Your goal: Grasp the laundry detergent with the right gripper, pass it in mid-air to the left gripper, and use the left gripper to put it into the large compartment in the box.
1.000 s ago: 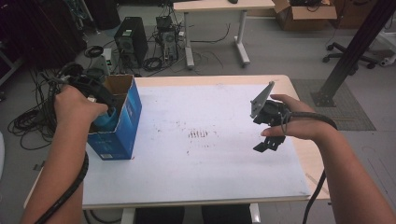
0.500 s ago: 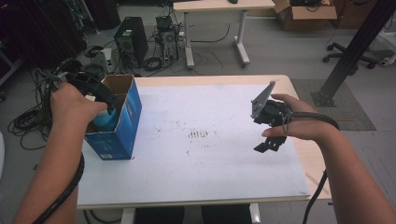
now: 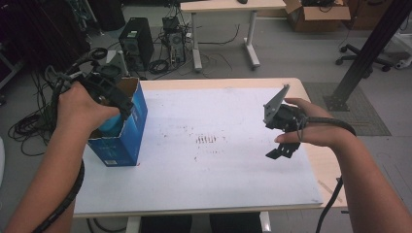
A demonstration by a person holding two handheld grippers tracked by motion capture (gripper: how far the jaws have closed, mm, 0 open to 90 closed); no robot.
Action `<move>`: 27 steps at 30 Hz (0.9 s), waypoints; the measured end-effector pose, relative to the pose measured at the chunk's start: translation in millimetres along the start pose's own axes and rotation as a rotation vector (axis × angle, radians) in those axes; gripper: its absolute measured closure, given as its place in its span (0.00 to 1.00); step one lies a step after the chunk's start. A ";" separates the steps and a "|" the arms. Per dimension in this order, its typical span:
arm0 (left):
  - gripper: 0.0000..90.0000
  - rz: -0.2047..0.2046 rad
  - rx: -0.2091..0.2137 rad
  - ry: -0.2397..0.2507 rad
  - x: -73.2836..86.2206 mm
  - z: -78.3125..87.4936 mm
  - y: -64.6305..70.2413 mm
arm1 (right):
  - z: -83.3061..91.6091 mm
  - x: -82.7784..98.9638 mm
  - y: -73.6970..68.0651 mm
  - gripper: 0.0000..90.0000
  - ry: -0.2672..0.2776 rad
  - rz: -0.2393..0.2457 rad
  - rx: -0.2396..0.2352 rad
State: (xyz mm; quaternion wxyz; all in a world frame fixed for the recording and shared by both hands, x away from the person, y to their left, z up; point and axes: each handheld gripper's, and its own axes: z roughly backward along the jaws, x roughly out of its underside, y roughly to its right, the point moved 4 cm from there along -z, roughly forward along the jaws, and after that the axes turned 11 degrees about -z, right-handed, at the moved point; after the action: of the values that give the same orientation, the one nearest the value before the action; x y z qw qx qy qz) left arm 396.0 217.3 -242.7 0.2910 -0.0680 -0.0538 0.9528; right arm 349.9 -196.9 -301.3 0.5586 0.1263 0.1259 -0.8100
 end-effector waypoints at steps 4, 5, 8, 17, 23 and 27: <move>0.02 -0.086 -0.005 0.017 -6.4 6.9 14.6 | -1.4 -0.6 -0.7 0.04 -0.003 0.004 -0.004; 0.01 -0.107 -0.006 0.022 -7.9 8.5 18.8 | -1.4 -0.8 -0.7 0.04 -0.003 0.004 -0.004; 0.00 -0.180 -0.018 0.025 -11.8 12.9 32.3 | -1.5 -1.4 -1.2 0.04 -0.001 0.001 -0.004; 0.00 -0.412 -0.016 0.047 -22.3 17.1 68.2 | -2.5 -3.5 -2.0 0.04 -0.022 0.003 -0.004; 0.00 -0.617 -0.005 0.009 -30.5 11.7 91.0 | 0.1 -3.8 -1.6 0.04 -0.050 0.002 0.008; 0.00 -0.686 0.026 0.007 -34.8 10.8 100.1 | 2.2 -3.3 -1.8 0.04 -0.057 0.001 0.013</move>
State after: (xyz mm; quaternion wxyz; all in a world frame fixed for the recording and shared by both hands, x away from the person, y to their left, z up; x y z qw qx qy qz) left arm 368.1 114.4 -242.9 0.5955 -0.0456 -0.0603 0.7998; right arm 349.2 -194.2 -298.0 0.5617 0.1068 0.1047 -0.8137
